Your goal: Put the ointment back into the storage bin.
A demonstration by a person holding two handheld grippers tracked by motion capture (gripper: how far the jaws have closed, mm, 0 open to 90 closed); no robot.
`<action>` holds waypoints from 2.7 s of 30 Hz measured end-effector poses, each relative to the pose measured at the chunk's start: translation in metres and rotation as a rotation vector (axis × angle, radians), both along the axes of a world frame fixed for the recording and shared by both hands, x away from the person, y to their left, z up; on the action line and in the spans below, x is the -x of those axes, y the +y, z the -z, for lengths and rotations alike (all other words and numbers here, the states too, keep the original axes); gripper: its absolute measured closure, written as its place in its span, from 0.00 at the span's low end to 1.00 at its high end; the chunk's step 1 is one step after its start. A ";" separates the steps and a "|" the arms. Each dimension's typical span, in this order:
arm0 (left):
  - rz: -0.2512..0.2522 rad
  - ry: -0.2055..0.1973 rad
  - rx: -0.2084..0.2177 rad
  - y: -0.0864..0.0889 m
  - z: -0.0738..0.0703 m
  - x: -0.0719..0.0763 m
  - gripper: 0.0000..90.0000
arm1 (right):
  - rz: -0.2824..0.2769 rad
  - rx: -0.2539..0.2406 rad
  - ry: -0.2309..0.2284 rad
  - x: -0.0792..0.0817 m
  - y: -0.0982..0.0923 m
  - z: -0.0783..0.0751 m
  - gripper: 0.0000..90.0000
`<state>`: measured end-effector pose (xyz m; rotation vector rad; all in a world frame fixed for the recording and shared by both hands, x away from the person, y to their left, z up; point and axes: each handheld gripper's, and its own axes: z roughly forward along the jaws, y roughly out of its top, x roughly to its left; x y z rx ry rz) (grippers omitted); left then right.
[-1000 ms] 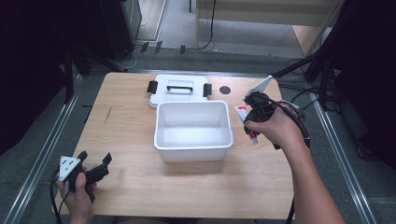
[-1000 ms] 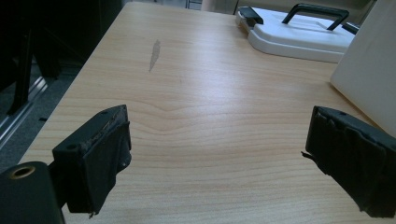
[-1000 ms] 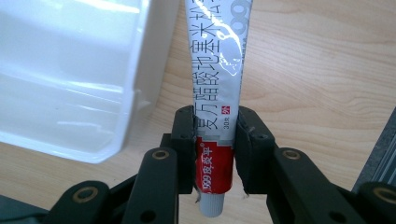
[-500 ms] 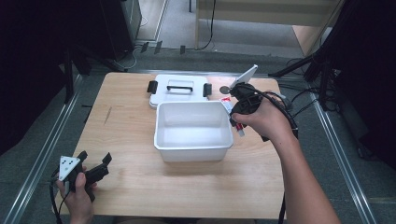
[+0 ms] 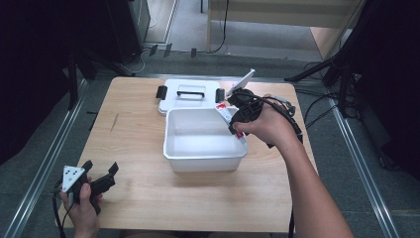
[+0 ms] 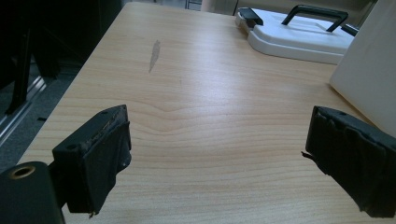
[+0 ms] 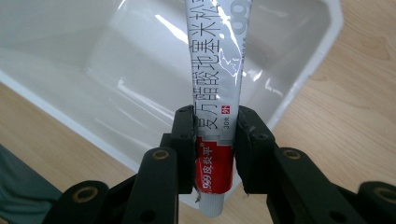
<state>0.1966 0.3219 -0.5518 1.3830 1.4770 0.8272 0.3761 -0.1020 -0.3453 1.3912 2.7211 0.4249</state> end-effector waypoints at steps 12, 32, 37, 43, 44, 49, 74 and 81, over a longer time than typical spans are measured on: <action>0.001 0.001 0.001 0.000 0.000 0.000 0.09 | -0.431 0.033 -0.145 0.002 0.010 0.013 0.80; 0.003 0.005 0.003 0.000 0.000 0.000 0.09 | -0.508 0.074 -0.081 -0.006 0.018 0.053 0.80; 0.004 0.006 0.002 0.000 0.000 0.000 0.09 | -0.512 0.082 -0.061 -0.007 0.019 0.063 0.80; 0.004 0.004 0.000 0.000 0.000 0.000 0.09 | -0.519 0.112 -0.044 -0.008 0.021 0.076 0.80; 0.004 0.004 0.000 0.000 0.000 0.000 0.09 | -0.525 0.116 -0.043 -0.008 0.022 0.077 0.80; 0.005 0.004 -0.001 0.000 0.000 0.000 0.09 | -0.524 0.138 -0.029 -0.008 0.026 0.083 0.80; 0.011 0.010 0.006 0.001 0.000 -0.001 0.09 | -0.522 0.280 0.072 -0.015 0.044 0.116 0.80; 0.012 0.010 0.008 0.001 0.000 -0.001 0.09 | -0.526 0.283 0.081 -0.015 0.044 0.120 0.80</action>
